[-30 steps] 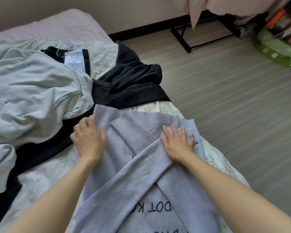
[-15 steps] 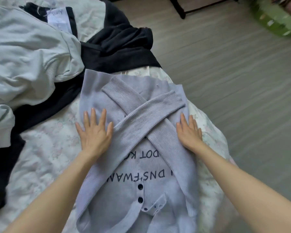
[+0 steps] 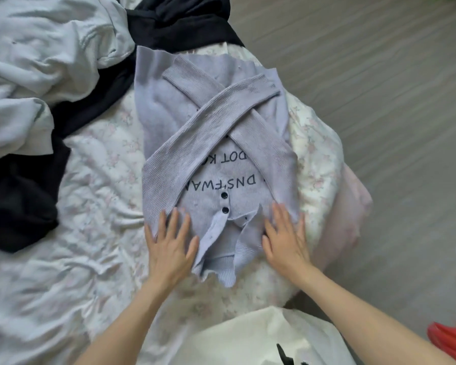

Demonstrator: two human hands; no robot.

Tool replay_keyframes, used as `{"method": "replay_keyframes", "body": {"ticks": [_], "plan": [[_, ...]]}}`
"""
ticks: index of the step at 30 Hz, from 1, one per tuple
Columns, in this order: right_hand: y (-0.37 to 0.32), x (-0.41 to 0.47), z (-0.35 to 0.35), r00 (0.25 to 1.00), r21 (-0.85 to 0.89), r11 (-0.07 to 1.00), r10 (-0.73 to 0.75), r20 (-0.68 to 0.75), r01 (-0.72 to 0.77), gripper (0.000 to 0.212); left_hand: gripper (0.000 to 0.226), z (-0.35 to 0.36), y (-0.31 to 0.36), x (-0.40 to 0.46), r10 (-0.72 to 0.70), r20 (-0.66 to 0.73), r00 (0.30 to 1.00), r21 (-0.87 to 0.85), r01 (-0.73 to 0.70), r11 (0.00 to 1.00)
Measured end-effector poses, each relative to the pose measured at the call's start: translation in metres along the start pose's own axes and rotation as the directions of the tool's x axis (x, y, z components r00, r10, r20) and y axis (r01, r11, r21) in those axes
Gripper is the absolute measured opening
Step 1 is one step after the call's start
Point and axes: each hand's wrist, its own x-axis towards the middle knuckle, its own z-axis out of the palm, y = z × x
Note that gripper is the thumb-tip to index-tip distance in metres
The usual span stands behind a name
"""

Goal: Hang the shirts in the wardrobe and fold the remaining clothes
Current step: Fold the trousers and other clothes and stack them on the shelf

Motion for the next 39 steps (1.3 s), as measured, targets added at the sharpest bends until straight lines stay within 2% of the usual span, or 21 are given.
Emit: {"method": "replay_keyframes", "body": {"ticks": [3,6,9,11,12,13,16,18,20,22,25,27,28,30,32,34,35,39], "plan": [[-0.016,-0.028,0.004,0.944,0.028,0.944,-0.328,0.017,0.328,0.035,0.058,0.007,0.011,-0.033,0.212,0.095,0.973,0.029,-0.216,0.976],[-0.018,-0.052,0.008,0.885,0.03,0.893,-0.449,0.124,0.449,0.042,0.051,0.016,0.01,-0.059,0.342,0.14,0.929,0.003,-0.345,0.938],[-0.01,-0.064,0.009,0.86,-0.031,0.864,-0.496,0.122,0.502,0.039,0.033,0.019,0.004,-0.071,0.465,-0.05,0.884,0.004,-0.465,0.885],[-0.004,-0.064,0.006,0.853,-0.117,0.845,-0.517,0.068,0.522,0.03,0.022,0.018,-0.003,-0.068,0.473,-0.188,0.861,0.049,-0.473,0.88],[-0.001,-0.063,0.004,0.864,-0.174,0.848,-0.502,0.042,0.501,0.032,0.028,0.019,-0.007,-0.065,0.457,-0.242,0.856,0.105,-0.445,0.889],[0.003,-0.06,0.003,0.876,-0.229,0.851,-0.483,0.015,0.473,0.039,0.045,0.018,-0.012,-0.063,0.435,-0.263,0.861,0.156,-0.407,0.9],[0.013,-0.045,-0.012,0.924,-0.365,0.854,-0.38,0.047,0.37,0.071,0.087,0.009,-0.029,-0.05,0.347,-0.225,0.91,0.272,-0.283,0.92],[0.022,-0.033,-0.018,0.95,-0.389,0.868,-0.297,0.094,0.31,0.078,0.104,0.002,-0.039,-0.034,0.259,-0.157,0.953,0.301,-0.204,0.932],[0.026,-0.021,-0.023,0.97,-0.389,0.891,-0.181,0.163,0.232,0.084,0.108,-0.002,-0.047,-0.021,0.186,-0.084,0.979,0.295,-0.154,0.943],[0.029,-0.008,-0.019,0.973,-0.363,0.914,-0.109,0.205,0.179,0.087,0.102,0.0,-0.051,-0.011,0.177,-0.048,0.983,0.259,-0.159,0.953],[0.032,0.001,-0.007,0.956,-0.321,0.935,-0.056,0.288,0.151,0.073,0.077,-0.005,-0.055,-0.003,0.268,-0.102,0.958,0.094,-0.259,0.961],[0.033,0.002,-0.009,0.97,-0.223,0.966,-0.082,0.229,0.134,0.063,0.052,-0.016,-0.056,0.001,0.3,-0.14,0.944,-0.049,-0.309,0.95],[0.032,0.003,-0.014,0.982,-0.144,0.981,-0.105,0.155,0.128,0.056,0.043,-0.022,-0.056,0.004,0.281,-0.178,0.943,-0.126,-0.305,0.944],[0.03,0.013,-0.025,0.997,0.074,0.995,-0.072,-0.004,0.072,0.04,0.033,-0.036,-0.054,0.014,0.144,-0.231,0.962,-0.332,-0.217,0.918],[0.029,0.029,-0.04,0.991,0.231,0.967,0.122,-0.062,-0.104,0.023,0.025,-0.05,-0.051,0.029,-0.021,-0.251,0.968,-0.509,-0.114,0.853],[0.029,0.051,-0.051,0.948,0.352,0.894,0.314,-0.049,-0.278,0.02,0.024,-0.065,-0.048,0.049,-0.14,-0.306,0.942,-0.562,-0.06,0.825],[0.031,0.067,-0.058,0.926,0.413,0.853,0.374,-0.059,-0.318,0.022,0.027,-0.075,-0.045,0.063,-0.186,-0.331,0.925,-0.574,-0.041,0.818],[0.033,0.139,-0.075,0.872,0.531,0.786,0.462,-0.163,-0.317,0.016,0.022,-0.107,-0.037,0.127,-0.225,-0.399,0.889,-0.601,-0.068,0.796]]}}
